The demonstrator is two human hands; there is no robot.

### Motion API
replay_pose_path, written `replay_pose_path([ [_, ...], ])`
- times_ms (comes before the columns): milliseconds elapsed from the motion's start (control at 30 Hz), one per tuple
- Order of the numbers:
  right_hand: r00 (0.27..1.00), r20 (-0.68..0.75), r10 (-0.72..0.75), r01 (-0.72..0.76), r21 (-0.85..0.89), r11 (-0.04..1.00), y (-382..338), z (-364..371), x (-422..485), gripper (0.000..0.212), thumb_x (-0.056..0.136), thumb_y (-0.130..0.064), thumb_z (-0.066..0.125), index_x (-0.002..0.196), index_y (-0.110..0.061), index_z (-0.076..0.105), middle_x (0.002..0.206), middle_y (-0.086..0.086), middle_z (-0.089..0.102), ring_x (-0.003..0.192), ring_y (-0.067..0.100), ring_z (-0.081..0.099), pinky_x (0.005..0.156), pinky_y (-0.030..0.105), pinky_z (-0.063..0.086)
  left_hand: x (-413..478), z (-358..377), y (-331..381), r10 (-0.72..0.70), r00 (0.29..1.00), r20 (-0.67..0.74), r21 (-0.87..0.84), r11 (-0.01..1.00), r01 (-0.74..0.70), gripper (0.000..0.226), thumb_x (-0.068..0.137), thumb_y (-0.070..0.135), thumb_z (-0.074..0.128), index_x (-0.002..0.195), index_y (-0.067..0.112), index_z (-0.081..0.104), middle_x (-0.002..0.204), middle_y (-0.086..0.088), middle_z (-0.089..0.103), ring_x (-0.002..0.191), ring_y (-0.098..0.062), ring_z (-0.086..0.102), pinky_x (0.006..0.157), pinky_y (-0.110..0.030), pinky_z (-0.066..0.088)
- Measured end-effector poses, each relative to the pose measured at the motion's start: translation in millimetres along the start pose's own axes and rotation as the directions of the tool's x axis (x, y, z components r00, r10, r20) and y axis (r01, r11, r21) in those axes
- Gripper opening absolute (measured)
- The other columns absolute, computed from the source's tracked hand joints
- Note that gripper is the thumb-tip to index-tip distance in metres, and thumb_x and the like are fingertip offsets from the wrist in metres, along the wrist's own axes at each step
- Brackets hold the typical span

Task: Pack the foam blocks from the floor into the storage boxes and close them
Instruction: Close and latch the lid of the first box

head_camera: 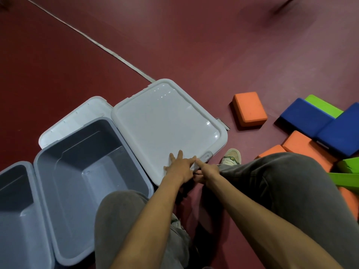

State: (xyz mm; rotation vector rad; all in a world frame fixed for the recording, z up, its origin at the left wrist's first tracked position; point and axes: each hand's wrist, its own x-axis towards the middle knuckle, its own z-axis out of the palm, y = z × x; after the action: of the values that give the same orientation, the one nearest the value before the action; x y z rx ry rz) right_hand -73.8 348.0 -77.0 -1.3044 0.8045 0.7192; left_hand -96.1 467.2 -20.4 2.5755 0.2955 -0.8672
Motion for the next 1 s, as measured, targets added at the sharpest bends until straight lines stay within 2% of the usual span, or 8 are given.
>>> replay_pose_path([
  [167,1.000,-0.007,0.015,-0.015,-0.078,0.997,-16,-2,-7,0.026,0.090,-0.019,0.074,0.089,0.002,0.058,0.047,0.003,0.045,0.037,0.014,0.039,0.044,0.024,0.036,-5,0,3,0.018,1.000,-0.023,0.022,1.000,-0.017,0.055,0.098,0.034,0.048,0.149,0.048,0.034,0.161,-0.005,0.016,0.150,-0.040,0.005,0.107,-0.065,0.036],
  [333,1.000,-0.023,-0.008,0.004,-0.173,0.985,-34,-3,-19,0.026,0.091,-0.014,0.071,0.085,-0.002,0.049,0.056,0.004,0.039,0.037,0.012,0.034,0.040,0.022,0.031,-5,-10,-3,0.032,0.999,-0.032,0.083,0.996,-0.029,0.053,0.097,0.042,0.046,0.149,0.039,0.038,0.151,-0.003,0.036,0.138,-0.031,0.032,0.101,-0.052,0.044],
  [500,0.955,-0.199,-0.221,0.142,-0.349,0.926,-51,11,-14,0.014,0.069,-0.019,0.058,0.072,-0.009,0.050,0.069,0.015,0.056,0.048,0.026,0.049,0.054,0.036,0.049,4,-32,-9,-0.016,0.997,-0.071,-0.001,1.000,0.016,0.058,0.095,0.034,0.047,0.152,0.036,0.037,0.155,0.000,0.038,0.138,-0.027,0.040,0.103,-0.045,0.041],
  [667,0.954,-0.051,-0.294,0.235,-0.481,0.845,-74,35,-27,0.022,0.079,-0.019,0.056,0.086,0.001,0.057,0.082,0.020,0.069,0.055,0.033,0.067,0.050,0.038,0.055,14,-46,-26,-0.122,0.990,-0.077,-0.077,0.990,0.116,0.061,0.092,0.038,0.048,0.152,0.036,0.037,0.156,0.000,0.035,0.138,-0.029,0.041,0.104,-0.047,0.045],
  [767,0.905,0.030,-0.425,0.345,-0.637,0.689,-85,51,-16,0.026,0.073,-0.025,0.054,0.076,-0.001,0.062,0.073,0.019,0.071,0.059,0.033,0.071,0.055,0.044,0.059,25,-63,-36,-0.135,0.988,-0.071,-0.082,0.988,0.129,0.064,0.094,0.040,0.049,0.155,0.035,0.031,0.159,-0.005,0.028,0.140,-0.033,0.037,0.107,-0.049,0.041],
  [867,0.829,0.161,-0.536,0.433,-0.792,0.431,-96,69,-7,0.014,0.071,-0.023,0.050,0.060,-0.014,0.050,0.056,0.015,0.054,0.049,0.023,0.050,0.051,0.039,0.046,35,-81,-48,-0.133,0.985,-0.107,-0.106,0.987,0.122,0.067,0.096,0.040,0.050,0.157,0.036,0.024,0.164,-0.007,0.017,0.147,-0.035,0.026,0.112,-0.050,0.036],
  [933,0.796,0.251,-0.551,0.464,-0.838,0.288,-105,84,-10,0.016,0.080,-0.021,0.053,0.070,-0.008,0.055,0.066,0.011,0.057,0.060,0.025,0.053,0.060,0.045,0.052,41,-89,-57,-0.136,0.980,-0.145,-0.124,0.985,0.119,0.069,0.097,0.040,0.050,0.158,0.037,0.019,0.167,-0.007,0.008,0.151,-0.037,0.012,0.115,-0.053,0.029],
  [1000,0.775,0.349,-0.526,0.495,-0.854,0.162,-115,102,-7,0.024,0.091,-0.025,0.055,0.105,-0.008,0.064,0.100,0.009,0.069,0.090,0.028,0.064,0.080,0.042,0.055,49,-94,-65,-0.149,0.971,-0.188,-0.131,0.983,0.126,0.071,0.098,0.041,0.051,0.159,0.037,0.016,0.168,-0.007,0.001,0.153,-0.037,0.003,0.118,-0.056,0.023],
])
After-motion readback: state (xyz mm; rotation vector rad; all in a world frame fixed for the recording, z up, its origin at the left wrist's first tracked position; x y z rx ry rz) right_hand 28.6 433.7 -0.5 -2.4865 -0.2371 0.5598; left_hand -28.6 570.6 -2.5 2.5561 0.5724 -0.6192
